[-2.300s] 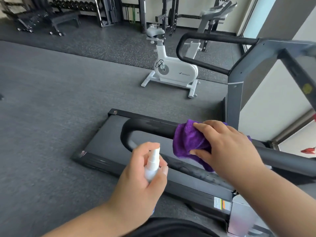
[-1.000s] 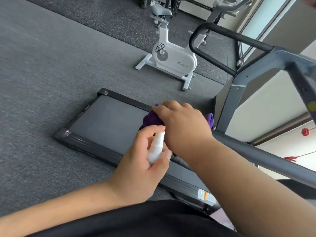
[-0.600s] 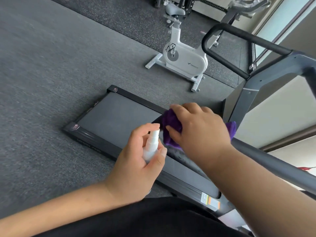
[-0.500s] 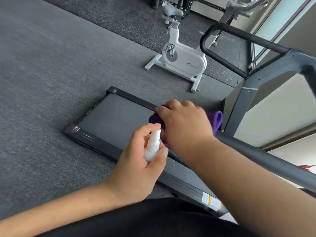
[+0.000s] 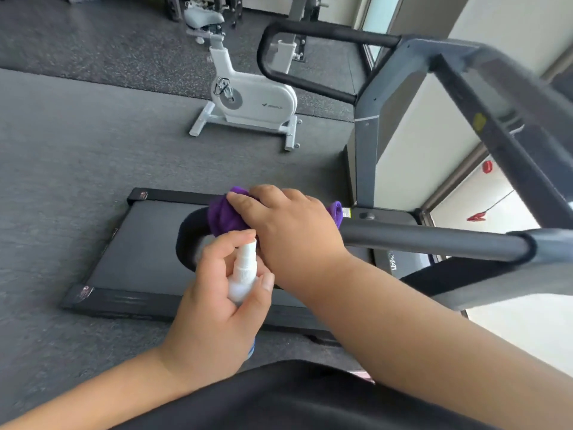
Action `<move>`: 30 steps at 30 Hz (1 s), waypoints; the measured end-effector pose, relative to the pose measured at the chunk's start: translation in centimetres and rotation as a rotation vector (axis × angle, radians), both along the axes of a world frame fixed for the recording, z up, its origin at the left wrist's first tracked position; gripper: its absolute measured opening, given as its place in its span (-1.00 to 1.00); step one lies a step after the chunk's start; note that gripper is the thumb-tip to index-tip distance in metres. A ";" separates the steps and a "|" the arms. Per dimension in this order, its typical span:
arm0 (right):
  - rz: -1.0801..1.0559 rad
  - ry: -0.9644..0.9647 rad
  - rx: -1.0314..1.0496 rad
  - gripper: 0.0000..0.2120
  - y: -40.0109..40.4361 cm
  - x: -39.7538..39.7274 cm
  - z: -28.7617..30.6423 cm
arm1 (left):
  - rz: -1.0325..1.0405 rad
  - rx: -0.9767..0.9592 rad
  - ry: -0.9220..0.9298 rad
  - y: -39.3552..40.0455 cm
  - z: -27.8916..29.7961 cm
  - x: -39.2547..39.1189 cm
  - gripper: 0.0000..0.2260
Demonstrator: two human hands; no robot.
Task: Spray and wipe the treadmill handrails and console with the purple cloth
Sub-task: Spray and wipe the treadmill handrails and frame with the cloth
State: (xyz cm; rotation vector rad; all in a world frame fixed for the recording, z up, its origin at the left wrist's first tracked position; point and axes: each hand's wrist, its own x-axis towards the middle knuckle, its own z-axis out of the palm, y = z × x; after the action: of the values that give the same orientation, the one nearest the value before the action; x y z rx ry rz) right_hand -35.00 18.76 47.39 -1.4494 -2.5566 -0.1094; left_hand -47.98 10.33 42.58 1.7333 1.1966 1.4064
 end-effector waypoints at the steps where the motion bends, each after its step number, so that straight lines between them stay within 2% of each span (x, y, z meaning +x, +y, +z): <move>1: -0.018 0.013 0.007 -0.42 -0.3 1.0 -0.1 | -0.015 -0.004 0.001 0.1 0.1 0.5 -0.56; 12: -0.204 0.161 0.187 -0.52 -2.7 14.4 -0.8 | -0.181 0.019 0.069 0.5 0.8 6.7 -0.56; 19: -0.414 0.241 0.276 -0.60 -3.9 23.2 -1.3 | -0.212 -0.007 0.085 0.4 0.5 9.7 -0.57; 25: -0.499 0.230 0.340 -0.57 -3.3 21.9 -1.6 | -0.192 -0.039 0.091 0.2 0.3 10.8 -0.56; 30: -0.367 0.165 0.303 -0.41 -2.6 17.2 -1.9 | -0.207 -0.020 0.082 0.0 0.3 12.4 -0.56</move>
State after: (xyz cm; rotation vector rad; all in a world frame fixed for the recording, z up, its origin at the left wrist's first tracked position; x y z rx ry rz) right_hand -17.81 16.12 45.50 -1.7018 -2.0170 -0.3937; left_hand -35.56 10.34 42.88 1.8580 1.0356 1.2077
